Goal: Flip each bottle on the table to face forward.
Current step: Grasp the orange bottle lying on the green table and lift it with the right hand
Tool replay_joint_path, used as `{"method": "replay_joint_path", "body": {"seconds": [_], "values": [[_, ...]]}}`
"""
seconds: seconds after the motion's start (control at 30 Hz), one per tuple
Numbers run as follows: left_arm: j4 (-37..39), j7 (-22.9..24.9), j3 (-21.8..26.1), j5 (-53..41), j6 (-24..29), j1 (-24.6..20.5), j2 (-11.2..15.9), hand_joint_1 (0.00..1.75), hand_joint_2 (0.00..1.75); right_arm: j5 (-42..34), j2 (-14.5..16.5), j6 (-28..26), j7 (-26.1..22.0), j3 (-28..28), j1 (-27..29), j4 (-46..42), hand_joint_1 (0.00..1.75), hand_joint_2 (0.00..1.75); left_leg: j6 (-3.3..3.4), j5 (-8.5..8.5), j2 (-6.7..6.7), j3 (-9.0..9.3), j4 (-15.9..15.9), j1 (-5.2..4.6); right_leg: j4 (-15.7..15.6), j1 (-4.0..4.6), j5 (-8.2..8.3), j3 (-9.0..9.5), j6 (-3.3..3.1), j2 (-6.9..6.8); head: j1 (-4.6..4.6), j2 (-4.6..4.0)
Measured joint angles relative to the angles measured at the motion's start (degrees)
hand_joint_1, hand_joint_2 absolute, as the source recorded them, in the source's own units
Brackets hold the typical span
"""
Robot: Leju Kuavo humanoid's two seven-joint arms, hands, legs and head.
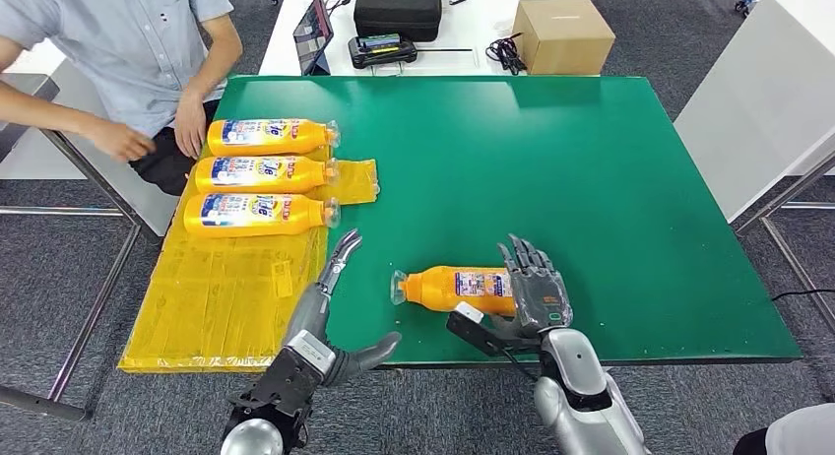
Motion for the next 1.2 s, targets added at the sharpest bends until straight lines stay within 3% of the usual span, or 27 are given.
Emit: {"method": "replay_joint_path", "body": {"seconds": [0.6, 0.83, 0.87, 0.97, 1.0, 1.2], "values": [[1.8, 1.8, -1.3, -1.5, -1.1, -1.5, 0.2, 0.00, 1.75, -3.1, -2.2, 9.2, 4.3, 6.2, -7.6, 5.7, 0.00, 1.75, 0.01, 0.01, -0.01, 0.00, 0.0, -0.01, 0.0, 0.00, 0.00, 0.00, 0.00, 0.00, -0.01, 0.00], [2.4, 2.2, -1.5, -2.3, -1.1, -2.1, 0.6, 0.00, 1.75, -3.7, -3.9, 14.3, 8.3, 8.9, -10.9, 10.3, 0.00, 1.75, 0.01, 0.00, 0.02, 0.05, 0.0, -0.01, 0.0, 0.00, 0.01, 0.04, 0.00, 0.00, -0.02, 0.00], [2.5, 2.2, -1.5, -2.4, -1.1, -2.1, 0.6, 0.00, 1.75, -3.4, -4.1, 14.8, 8.9, 9.4, -11.4, 10.7, 0.09, 1.75, 0.01, 0.00, 0.01, 0.08, 0.0, -0.01, 0.0, 0.00, 0.01, 0.06, 0.00, 0.00, -0.02, 0.00], [2.5, 2.5, -1.5, -2.5, -1.2, -2.1, 0.8, 0.00, 1.75, -2.8, -4.8, 15.5, 10.2, 10.7, -12.4, 11.6, 1.40, 1.75, 0.01, 0.00, -0.02, 0.15, 0.0, -0.01, 0.0, 0.00, 0.01, 0.15, 0.00, -0.01, -0.01, 0.00], [2.5, 2.5, -1.5, -2.5, -1.2, -2.1, 0.8, 0.00, 1.75, -2.5, -5.1, 15.6, 10.6, 11.1, -12.6, 11.7, 1.75, 1.75, 0.01, 0.00, -0.02, 0.16, 0.0, -0.01, 0.0, 0.00, 0.01, 0.17, 0.00, -0.01, -0.02, 0.00], [2.4, 2.6, -1.4, -2.5, -1.2, -1.8, 0.9, 0.00, 1.75, -3.5, -6.2, 15.7, 11.1, 12.3, -12.9, 12.3, 1.75, 1.75, 0.05, 0.03, -0.05, 0.18, 0.0, -0.02, 0.0, -0.02, 0.01, 0.20, 0.01, -0.05, -0.01, 0.00]]}}
